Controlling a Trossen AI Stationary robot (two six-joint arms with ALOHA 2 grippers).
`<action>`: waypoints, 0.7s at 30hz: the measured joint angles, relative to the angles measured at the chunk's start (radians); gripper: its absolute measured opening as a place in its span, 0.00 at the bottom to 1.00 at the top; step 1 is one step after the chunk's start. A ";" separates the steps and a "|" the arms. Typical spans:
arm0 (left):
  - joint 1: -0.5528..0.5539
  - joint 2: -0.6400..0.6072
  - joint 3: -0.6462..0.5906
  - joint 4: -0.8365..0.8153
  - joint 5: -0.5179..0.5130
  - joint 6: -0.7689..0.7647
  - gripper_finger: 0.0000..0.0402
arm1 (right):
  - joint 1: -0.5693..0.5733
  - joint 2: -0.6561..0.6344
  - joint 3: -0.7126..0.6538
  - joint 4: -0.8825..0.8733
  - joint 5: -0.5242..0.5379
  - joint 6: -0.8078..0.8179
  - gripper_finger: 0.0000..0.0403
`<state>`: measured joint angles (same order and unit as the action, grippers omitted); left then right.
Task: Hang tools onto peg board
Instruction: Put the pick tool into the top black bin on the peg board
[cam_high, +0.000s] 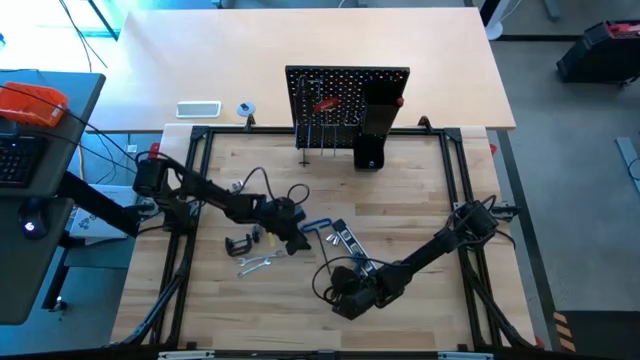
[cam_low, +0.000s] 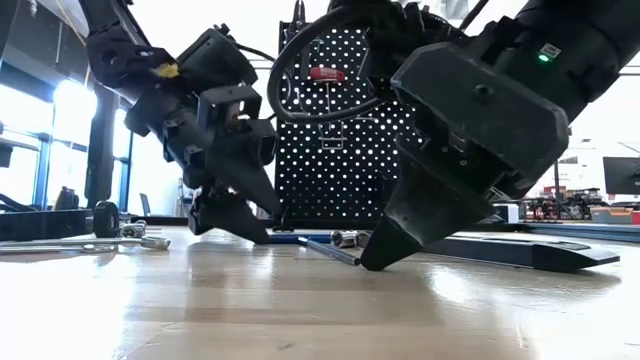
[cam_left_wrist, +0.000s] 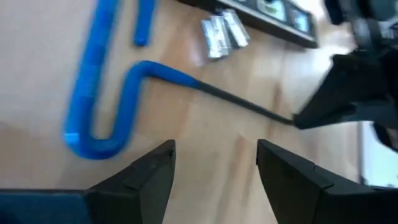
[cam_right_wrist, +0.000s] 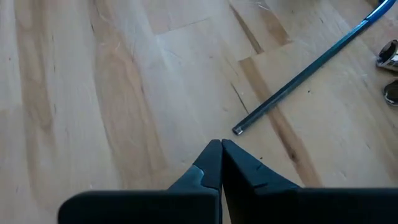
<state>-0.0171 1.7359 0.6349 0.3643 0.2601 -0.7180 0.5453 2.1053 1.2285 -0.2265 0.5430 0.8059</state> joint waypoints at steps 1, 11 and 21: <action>0.005 -0.001 0.000 -0.001 0.006 0.009 0.53 | 0.000 -0.004 0.000 0.000 0.000 0.001 0.00; 0.063 -0.120 0.022 -0.153 -0.032 0.239 0.48 | 0.002 -0.020 -0.002 -0.026 0.015 0.027 0.00; 0.100 -0.136 0.030 -0.188 -0.190 0.440 0.51 | -0.015 -0.021 -0.003 -0.012 0.079 0.032 0.26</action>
<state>0.0828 1.5998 0.6647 0.1758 0.0700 -0.2783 0.5305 2.0846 1.2255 -0.2384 0.6220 0.8375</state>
